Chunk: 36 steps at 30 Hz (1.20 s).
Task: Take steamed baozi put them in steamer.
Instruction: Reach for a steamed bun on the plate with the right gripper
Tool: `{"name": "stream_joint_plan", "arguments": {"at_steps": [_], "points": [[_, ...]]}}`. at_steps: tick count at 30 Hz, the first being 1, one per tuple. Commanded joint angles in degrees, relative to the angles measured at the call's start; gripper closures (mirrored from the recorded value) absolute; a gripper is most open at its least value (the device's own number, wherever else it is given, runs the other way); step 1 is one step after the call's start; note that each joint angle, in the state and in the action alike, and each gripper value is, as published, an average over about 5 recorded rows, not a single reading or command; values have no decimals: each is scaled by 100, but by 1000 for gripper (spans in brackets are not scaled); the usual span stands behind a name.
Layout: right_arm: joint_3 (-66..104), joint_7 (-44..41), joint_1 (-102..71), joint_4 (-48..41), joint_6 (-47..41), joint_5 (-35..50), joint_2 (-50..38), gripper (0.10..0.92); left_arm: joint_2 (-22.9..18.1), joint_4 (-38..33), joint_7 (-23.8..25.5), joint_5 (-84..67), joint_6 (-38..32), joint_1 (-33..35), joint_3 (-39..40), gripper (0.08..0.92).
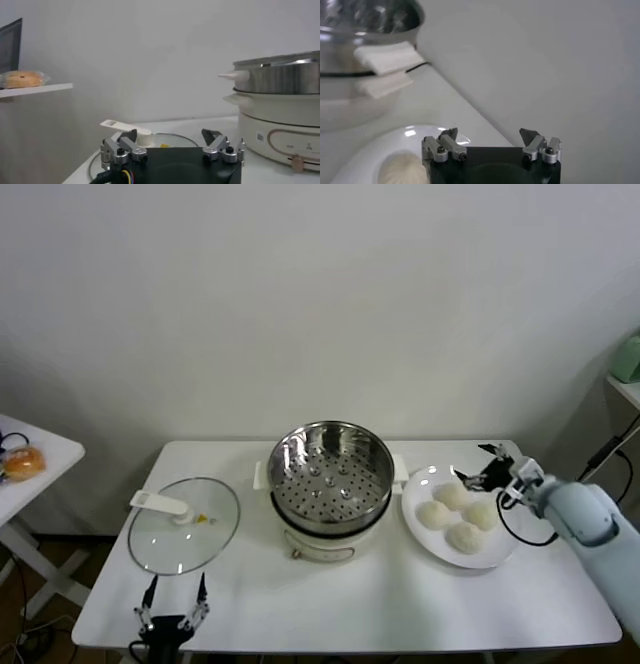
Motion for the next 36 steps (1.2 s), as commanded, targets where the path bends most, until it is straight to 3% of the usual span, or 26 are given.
{"name": "stream_joint_plan", "arguments": {"at_steps": [1,7,14,26,36], "points": [[-4064,-2030,3571,-1025,850,-922,-666,203,16,-5,2,88,-22,21,53,177],[-5763,-2684,5121,-1944,1295,-538,-14,203,21,11,-1,167,-96,45,98,177],[-6425,-3065,5456,-3030,1746,-448,759,203,34,77,-1,236,-165,49,108,177],[-5860,-3234,4714,-4106,1916,-302,1732,203,35,154,-4,267,-228,48,66,177],[-5186,-3292,4082,-5140,2309,-1007,2371,203,44,275,-14,317,-301,73,27,177]]}}
